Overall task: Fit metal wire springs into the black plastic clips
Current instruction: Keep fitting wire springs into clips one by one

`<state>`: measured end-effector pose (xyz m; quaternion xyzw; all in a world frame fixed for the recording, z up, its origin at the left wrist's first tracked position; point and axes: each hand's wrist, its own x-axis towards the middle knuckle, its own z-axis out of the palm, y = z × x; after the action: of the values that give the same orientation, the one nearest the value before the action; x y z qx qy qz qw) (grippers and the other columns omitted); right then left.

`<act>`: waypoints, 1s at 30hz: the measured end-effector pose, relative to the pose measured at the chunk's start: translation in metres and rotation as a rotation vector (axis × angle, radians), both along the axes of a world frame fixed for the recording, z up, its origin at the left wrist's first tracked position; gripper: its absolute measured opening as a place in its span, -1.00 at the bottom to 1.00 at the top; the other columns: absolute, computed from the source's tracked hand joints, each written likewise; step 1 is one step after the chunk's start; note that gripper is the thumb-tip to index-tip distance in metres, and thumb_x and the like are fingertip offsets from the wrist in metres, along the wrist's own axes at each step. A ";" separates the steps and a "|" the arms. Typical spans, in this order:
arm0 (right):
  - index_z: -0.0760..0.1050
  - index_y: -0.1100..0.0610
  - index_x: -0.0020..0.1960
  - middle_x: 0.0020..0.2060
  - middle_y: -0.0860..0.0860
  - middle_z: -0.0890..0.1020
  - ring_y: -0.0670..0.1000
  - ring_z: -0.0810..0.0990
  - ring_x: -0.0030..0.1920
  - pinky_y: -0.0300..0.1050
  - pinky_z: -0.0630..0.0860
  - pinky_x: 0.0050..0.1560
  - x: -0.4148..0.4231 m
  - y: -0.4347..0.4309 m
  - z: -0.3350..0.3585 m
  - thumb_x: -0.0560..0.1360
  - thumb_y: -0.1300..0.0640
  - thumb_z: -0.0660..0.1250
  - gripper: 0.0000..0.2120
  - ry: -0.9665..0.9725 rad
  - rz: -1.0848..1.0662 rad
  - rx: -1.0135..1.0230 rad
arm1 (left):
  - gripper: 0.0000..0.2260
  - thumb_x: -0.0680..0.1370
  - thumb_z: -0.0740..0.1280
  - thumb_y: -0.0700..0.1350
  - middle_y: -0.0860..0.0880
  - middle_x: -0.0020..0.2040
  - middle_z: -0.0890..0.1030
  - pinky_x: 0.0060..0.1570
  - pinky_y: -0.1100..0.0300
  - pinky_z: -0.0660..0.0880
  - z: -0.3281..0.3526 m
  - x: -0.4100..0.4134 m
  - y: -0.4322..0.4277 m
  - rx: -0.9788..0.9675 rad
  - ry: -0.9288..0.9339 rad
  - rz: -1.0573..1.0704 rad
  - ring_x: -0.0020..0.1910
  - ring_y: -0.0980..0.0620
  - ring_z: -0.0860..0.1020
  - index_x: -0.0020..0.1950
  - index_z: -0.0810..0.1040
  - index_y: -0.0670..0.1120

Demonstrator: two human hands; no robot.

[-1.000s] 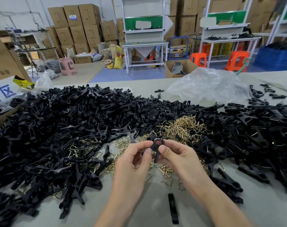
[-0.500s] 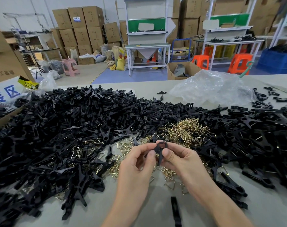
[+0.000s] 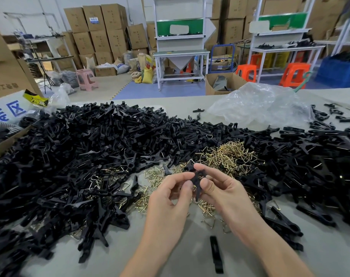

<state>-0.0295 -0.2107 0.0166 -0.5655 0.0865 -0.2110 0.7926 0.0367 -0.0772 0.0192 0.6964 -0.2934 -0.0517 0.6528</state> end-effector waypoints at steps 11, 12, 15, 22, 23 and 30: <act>0.69 0.01 -0.03 0.02 0.06 0.72 0.02 0.71 0.04 -0.21 0.63 0.00 0.002 -0.009 -0.003 0.40 0.10 0.46 -0.85 -0.049 -0.195 -0.020 | -0.67 0.63 0.08 0.14 0.32 0.25 0.50 0.25 0.32 0.40 -0.012 0.009 0.008 0.509 -0.401 0.074 0.22 0.34 0.43 0.38 0.40 0.21; 0.69 0.02 -0.04 0.01 0.06 0.72 0.01 0.71 0.02 -0.23 0.63 -0.02 0.003 -0.010 -0.004 0.40 0.13 0.45 -0.85 -0.058 -0.220 0.018 | -0.60 0.63 0.04 0.18 0.27 0.33 0.45 0.38 0.24 0.30 -0.016 0.010 0.007 0.661 -0.511 0.058 0.32 0.29 0.35 0.44 0.37 0.16; 0.68 0.02 -0.05 0.00 0.09 0.73 0.01 0.71 -0.01 -0.24 0.63 -0.04 0.003 -0.012 -0.004 0.37 0.15 0.46 -0.84 -0.074 -0.260 0.094 | -0.56 0.62 0.09 0.23 0.11 0.35 0.48 0.38 0.07 0.27 -0.022 0.013 0.003 0.858 -0.680 0.066 0.37 0.07 0.38 0.39 0.48 0.09; 0.69 -0.03 -0.06 -0.07 0.01 0.72 -0.01 0.70 -0.11 -0.23 0.63 -0.02 0.003 -0.014 -0.006 0.34 0.06 0.48 -0.83 -0.047 -0.301 0.074 | -0.80 0.62 0.26 0.10 0.09 0.02 0.57 0.11 0.10 0.47 -0.021 0.021 -0.001 0.843 -0.801 0.136 0.08 0.01 0.52 0.07 0.59 0.04; 0.69 -0.02 -0.05 -0.08 0.00 0.72 -0.01 0.70 -0.13 -0.23 0.63 -0.03 0.002 -0.014 -0.007 0.35 0.06 0.48 -0.82 -0.046 -0.301 0.074 | -0.85 0.61 0.29 0.07 0.09 -0.01 0.57 0.07 0.11 0.48 -0.021 0.021 0.000 0.817 -0.805 0.145 0.03 0.02 0.53 0.03 0.58 0.03; 0.71 -0.06 -0.09 -0.14 -0.05 0.72 -0.03 0.70 -0.17 -0.24 0.64 -0.06 0.002 -0.013 -0.006 0.34 0.07 0.47 -0.84 -0.040 -0.292 0.089 | -0.94 0.58 0.39 -0.08 0.17 -0.08 0.63 -0.13 0.25 0.39 -0.014 0.026 0.007 0.721 -0.721 0.215 -0.17 0.10 0.57 0.04 0.62 0.05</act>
<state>-0.0272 -0.2238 0.0109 -0.5070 0.1610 -0.3311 0.7794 0.0632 -0.0705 0.0051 0.8769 -0.3899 0.1610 0.2306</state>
